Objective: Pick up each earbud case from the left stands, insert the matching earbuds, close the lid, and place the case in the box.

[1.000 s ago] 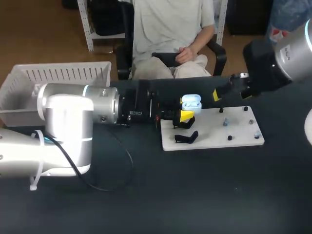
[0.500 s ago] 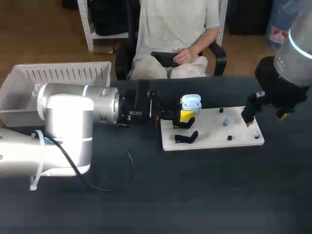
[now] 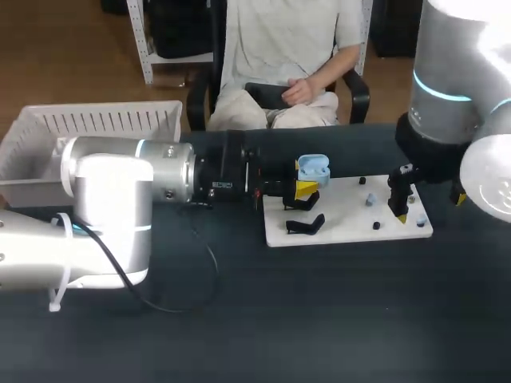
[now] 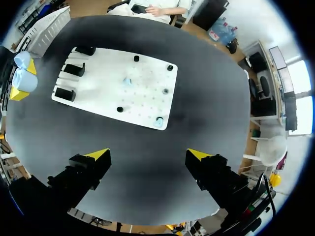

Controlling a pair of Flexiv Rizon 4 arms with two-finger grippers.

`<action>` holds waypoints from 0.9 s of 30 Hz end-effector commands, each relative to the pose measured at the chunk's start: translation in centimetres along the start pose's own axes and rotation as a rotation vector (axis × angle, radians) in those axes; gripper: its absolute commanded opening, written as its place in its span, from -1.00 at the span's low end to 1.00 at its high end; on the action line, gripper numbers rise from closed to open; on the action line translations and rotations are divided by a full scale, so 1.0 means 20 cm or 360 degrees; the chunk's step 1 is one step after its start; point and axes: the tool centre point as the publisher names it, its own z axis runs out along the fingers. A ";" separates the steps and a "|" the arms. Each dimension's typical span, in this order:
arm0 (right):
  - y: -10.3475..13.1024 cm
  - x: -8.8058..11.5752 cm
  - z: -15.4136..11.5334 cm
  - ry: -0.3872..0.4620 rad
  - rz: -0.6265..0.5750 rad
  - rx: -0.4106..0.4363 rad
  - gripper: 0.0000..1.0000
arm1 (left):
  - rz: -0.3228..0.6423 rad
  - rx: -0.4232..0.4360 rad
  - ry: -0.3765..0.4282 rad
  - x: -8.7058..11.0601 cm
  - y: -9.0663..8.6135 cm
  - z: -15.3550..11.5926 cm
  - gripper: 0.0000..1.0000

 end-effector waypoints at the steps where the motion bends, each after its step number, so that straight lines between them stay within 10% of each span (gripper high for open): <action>1: -0.01 -0.04 0.05 0.0062 0.0015 -0.0026 1.00 | 0.0006 -0.0015 -0.0004 0.00 -0.01 0.00 -1.00; 14: 0.00 -0.05 0.14 0.0083 0.0055 -0.0024 0.00 | 0.0006 -0.0015 -0.0004 0.00 -0.01 0.00 -1.00; 27: -0.03 -0.07 0.23 0.0021 0.0098 0.0007 0.14 | 0.0006 -0.0015 -0.0004 0.00 -0.01 0.00 -1.00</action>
